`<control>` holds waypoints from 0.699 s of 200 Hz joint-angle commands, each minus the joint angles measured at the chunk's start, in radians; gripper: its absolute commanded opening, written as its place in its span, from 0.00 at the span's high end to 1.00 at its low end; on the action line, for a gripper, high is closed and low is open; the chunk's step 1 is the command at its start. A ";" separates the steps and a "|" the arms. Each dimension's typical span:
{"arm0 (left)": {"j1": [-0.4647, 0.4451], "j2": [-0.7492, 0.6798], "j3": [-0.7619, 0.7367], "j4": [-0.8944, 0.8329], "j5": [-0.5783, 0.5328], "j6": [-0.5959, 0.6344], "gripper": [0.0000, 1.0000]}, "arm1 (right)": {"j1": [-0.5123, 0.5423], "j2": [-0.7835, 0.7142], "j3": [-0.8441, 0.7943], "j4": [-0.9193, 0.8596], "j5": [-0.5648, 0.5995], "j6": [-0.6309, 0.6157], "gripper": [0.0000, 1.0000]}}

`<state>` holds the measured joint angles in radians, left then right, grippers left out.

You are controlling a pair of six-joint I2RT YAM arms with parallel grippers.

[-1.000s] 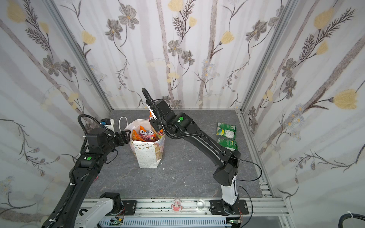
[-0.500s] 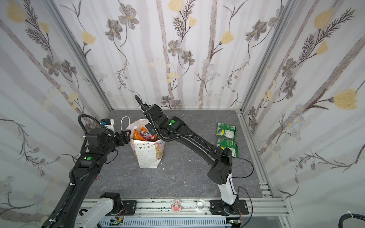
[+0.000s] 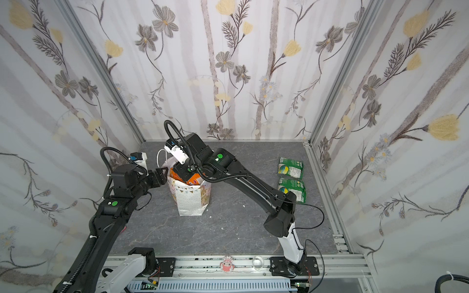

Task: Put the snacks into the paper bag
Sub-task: 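Open the right gripper and raise it out of the paper bag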

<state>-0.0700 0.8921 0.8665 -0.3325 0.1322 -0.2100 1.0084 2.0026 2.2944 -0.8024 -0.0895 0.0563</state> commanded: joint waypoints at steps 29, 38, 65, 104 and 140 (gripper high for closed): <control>0.001 -0.006 0.003 0.024 -0.006 0.000 0.22 | 0.003 -0.107 0.007 -0.065 0.315 0.040 0.66; 0.001 -0.006 0.003 0.024 -0.006 0.000 0.22 | 0.002 -0.133 -0.002 -0.079 0.328 0.059 0.65; 0.001 -0.012 0.011 0.023 -0.007 -0.008 0.22 | 0.006 -0.299 -0.272 0.034 0.356 0.124 0.56; -0.001 -0.027 0.126 -0.053 0.006 -0.028 0.22 | -0.003 -0.523 -0.690 0.349 0.283 0.200 0.35; -0.008 -0.020 0.279 -0.157 0.185 -0.031 0.21 | -0.014 -0.470 -0.741 0.464 0.302 0.209 0.32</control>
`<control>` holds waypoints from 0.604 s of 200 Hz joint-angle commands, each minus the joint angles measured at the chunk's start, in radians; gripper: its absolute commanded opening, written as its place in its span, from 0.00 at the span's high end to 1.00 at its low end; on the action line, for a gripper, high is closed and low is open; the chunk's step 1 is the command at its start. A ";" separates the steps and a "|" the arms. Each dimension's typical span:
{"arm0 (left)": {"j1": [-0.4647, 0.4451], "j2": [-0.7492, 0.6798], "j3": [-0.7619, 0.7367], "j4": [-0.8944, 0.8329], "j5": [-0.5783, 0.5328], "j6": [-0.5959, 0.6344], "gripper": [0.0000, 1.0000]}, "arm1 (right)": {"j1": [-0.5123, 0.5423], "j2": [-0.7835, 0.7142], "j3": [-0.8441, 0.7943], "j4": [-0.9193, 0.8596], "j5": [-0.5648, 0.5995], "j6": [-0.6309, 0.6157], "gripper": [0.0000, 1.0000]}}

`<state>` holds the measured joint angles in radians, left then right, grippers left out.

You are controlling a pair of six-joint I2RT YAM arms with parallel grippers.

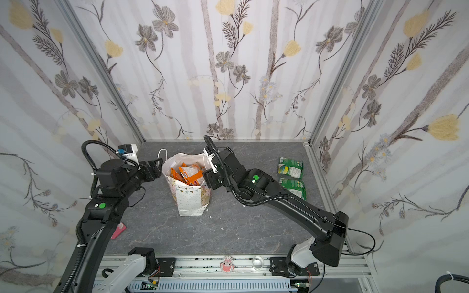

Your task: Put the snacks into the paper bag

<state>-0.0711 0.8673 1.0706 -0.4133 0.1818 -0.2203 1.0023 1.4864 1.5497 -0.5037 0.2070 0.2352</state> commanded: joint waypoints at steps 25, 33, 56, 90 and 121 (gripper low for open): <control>-0.043 0.006 0.150 -0.117 0.205 -0.039 0.20 | -0.032 0.138 0.035 0.229 -0.061 0.037 0.41; -0.064 0.016 0.169 -0.124 0.240 -0.036 0.20 | -0.037 0.158 0.050 0.238 -0.042 0.053 0.54; -0.201 0.100 0.254 -0.207 0.214 -0.014 0.21 | -0.052 0.189 0.092 0.241 -0.034 0.065 0.92; -0.367 0.190 0.277 -0.215 0.051 0.020 0.19 | -0.084 0.127 0.036 0.314 -0.129 0.095 1.00; -0.375 0.291 0.316 -0.278 -0.019 0.031 0.31 | -0.121 0.044 -0.059 0.428 -0.212 0.150 1.00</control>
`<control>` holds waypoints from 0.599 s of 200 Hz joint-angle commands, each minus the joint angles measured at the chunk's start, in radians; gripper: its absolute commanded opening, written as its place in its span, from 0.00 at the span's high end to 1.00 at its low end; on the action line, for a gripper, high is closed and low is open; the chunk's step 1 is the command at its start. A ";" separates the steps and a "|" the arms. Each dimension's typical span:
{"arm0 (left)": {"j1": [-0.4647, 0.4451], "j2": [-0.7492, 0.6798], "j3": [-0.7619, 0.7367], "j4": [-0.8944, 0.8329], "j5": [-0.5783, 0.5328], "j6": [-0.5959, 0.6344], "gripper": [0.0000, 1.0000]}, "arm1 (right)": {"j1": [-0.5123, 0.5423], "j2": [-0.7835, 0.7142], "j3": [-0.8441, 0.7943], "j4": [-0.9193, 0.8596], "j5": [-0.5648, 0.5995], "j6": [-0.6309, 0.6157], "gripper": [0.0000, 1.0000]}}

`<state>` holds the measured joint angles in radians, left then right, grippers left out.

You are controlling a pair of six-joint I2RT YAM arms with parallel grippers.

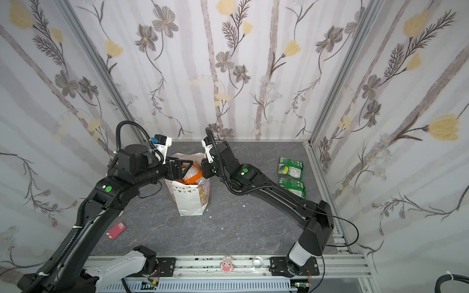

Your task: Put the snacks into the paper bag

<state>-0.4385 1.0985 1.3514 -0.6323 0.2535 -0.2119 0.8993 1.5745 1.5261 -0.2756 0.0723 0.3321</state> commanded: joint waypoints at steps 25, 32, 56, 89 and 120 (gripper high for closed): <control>-0.009 0.129 0.061 -0.109 -0.121 0.035 0.40 | -0.021 -0.073 -0.109 0.258 -0.095 0.071 1.00; -0.009 0.135 0.061 -0.107 -0.113 0.037 0.40 | -0.023 -0.084 -0.143 0.308 -0.114 0.082 1.00; -0.012 0.152 0.066 -0.133 -0.117 0.041 0.41 | -0.023 -0.100 -0.197 0.391 -0.144 0.096 1.00; -0.021 0.155 0.045 -0.154 -0.118 0.040 0.41 | -0.023 -0.103 -0.220 0.404 -0.146 0.095 1.00; -0.074 0.187 0.040 -0.181 -0.118 0.056 0.41 | -0.023 -0.102 -0.229 0.408 -0.153 0.094 1.00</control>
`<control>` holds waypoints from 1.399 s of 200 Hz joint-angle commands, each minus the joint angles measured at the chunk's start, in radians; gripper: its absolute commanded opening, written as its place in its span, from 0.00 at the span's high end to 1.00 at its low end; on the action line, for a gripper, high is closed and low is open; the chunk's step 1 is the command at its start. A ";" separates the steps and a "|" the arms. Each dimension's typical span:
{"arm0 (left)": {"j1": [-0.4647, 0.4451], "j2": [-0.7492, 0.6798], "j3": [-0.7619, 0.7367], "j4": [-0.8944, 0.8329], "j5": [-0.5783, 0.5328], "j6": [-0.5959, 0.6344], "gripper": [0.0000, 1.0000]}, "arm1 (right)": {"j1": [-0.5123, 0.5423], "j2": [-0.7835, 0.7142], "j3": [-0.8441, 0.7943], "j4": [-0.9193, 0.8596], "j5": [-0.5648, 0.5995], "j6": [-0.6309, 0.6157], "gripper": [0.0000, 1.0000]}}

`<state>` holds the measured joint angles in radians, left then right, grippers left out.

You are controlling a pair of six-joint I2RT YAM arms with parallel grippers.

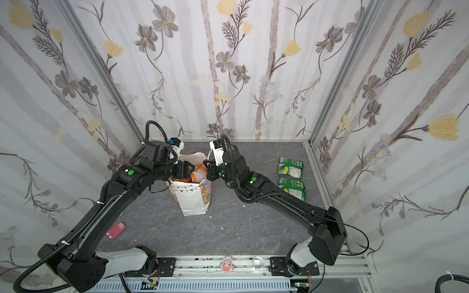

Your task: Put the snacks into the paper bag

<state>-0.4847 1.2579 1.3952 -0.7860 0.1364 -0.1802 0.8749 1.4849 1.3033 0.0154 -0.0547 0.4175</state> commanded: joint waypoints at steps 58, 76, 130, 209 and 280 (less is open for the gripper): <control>-0.040 0.097 -0.028 -0.054 -0.061 0.040 0.44 | 0.003 -0.050 -0.045 0.160 -0.047 0.010 1.00; -0.040 0.109 -0.027 -0.036 -0.050 0.040 0.45 | 0.003 -0.058 -0.052 0.164 -0.051 0.010 1.00; -0.025 0.074 -0.015 0.004 -0.182 0.028 0.41 | 0.003 -0.067 -0.049 0.128 -0.073 0.009 1.00; 0.059 -0.068 -0.023 0.056 -0.169 -0.012 0.31 | 0.006 -0.120 -0.060 0.054 -0.042 -0.002 0.41; 0.142 -0.256 -0.094 0.020 -0.230 -0.044 0.23 | 0.015 -0.283 -0.163 0.054 0.017 -0.021 0.33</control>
<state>-0.3645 1.0134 1.3277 -0.7525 -0.0631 -0.2035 0.8894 1.2377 1.1587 0.0628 -0.0746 0.4164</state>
